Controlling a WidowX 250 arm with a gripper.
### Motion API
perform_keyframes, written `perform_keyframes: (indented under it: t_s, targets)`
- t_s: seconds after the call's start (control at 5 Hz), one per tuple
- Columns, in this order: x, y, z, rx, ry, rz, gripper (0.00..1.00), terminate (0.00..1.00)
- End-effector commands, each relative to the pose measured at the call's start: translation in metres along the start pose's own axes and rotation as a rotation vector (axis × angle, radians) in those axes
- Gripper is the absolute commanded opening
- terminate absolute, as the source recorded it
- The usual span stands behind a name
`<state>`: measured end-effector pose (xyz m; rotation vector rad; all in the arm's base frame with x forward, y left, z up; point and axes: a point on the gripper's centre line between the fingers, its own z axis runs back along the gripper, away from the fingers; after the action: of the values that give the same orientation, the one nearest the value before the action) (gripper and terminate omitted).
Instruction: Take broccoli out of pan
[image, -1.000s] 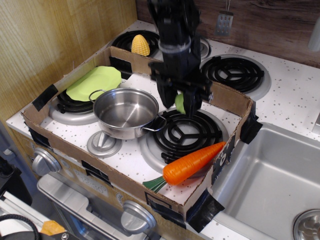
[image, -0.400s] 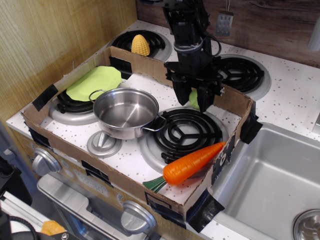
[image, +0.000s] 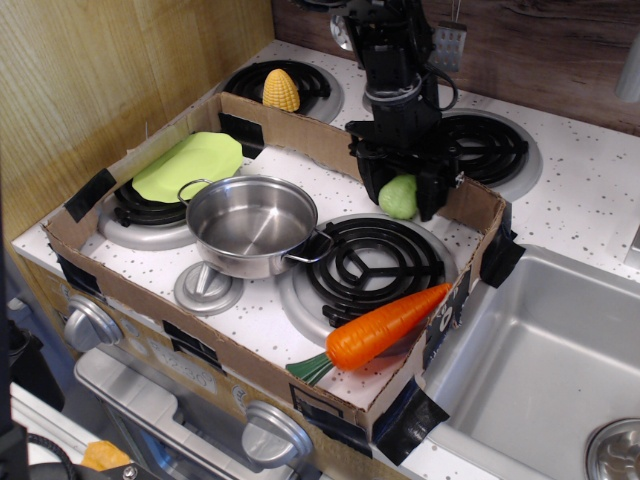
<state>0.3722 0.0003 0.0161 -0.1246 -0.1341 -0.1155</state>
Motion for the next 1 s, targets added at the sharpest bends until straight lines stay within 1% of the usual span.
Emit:
perform_keyframes:
  t_s: [0.0,0.2,0.4,0.6,0.8]
  targets:
    - [0.000,-0.010,0.034,0.122,-0.094,0.020,1.00,0.00]
    - [-0.009,-0.016,0.057,0.199,-0.083,0.048,1.00,0.00]
    - [-0.028,-0.023,0.079,0.280,-0.069,0.065,1.00,0.00]
    - [-0.033,-0.029,0.097,0.310,-0.048,0.090,1.00,0.00]
    - [-0.040,-0.035,0.105,0.317,-0.053,0.113,1.00,0.00]
